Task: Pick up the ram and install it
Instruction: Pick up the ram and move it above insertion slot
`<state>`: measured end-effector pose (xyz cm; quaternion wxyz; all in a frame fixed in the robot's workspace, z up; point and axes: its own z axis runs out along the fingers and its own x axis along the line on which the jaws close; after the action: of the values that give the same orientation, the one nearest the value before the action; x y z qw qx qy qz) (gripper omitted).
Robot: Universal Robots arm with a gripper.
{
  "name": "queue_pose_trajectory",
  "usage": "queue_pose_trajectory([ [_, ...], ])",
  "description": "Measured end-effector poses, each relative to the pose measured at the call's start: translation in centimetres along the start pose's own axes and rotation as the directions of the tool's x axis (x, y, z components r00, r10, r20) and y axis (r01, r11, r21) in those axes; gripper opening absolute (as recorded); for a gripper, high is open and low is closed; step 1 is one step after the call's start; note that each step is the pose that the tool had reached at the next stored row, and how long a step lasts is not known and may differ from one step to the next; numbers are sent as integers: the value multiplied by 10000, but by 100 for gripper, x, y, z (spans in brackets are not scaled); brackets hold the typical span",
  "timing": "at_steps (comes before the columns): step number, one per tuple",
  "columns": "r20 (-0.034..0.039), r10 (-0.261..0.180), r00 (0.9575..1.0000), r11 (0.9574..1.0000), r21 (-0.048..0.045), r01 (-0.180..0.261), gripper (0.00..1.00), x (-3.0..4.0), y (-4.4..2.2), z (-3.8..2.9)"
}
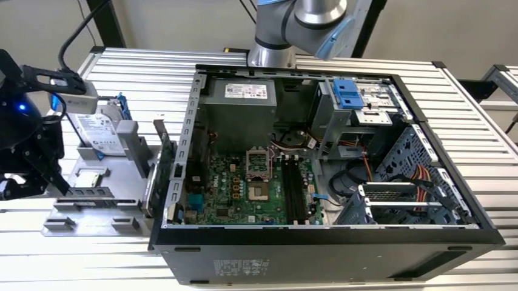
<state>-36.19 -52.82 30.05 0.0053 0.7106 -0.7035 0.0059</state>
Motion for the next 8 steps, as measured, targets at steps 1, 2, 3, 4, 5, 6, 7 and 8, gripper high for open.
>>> queue_pose_trajectory([
  [1,0,0,10000,10000,0,0,0,0,0,-8],
  [2,0,0,10000,10000,0,0,0,0,0,-15],
  [3,-1,0,10000,10000,-1,0,0,0,0,-23],
  [4,-1,0,10000,10000,-1,0,0,1,0,-31],
  [5,0,0,10000,10000,0,0,0,1,0,-38],
  [6,0,0,10000,10000,0,0,0,1,0,-46],
  [7,-1,0,10000,10000,0,0,0,1,0,-53],
  [8,0,0,10000,10000,1,0,0,1,0,-58],
])
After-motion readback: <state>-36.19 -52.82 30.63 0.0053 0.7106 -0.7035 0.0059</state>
